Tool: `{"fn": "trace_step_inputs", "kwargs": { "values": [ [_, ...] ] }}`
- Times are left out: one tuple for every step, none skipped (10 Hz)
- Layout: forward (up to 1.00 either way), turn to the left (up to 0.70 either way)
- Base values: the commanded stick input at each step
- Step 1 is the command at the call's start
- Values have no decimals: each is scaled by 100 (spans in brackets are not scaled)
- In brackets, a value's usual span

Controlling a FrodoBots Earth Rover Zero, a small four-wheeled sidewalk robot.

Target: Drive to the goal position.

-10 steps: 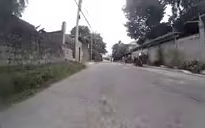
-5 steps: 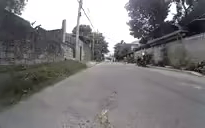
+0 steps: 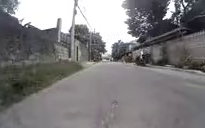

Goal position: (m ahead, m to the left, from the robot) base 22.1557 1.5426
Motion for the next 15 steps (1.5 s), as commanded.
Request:
{"fn": "trace_step_inputs", "kwargs": {
  "values": [
    [100,7],
    [100,7],
    [100,7],
    [100,7],
    [100,7],
    [100,7],
    [100,7],
    [66,5],
    [37,3],
    [100,7],
    [100,7],
    [100,7],
    [100,4],
    [100,-22],
    [100,-33]
  ]
}}
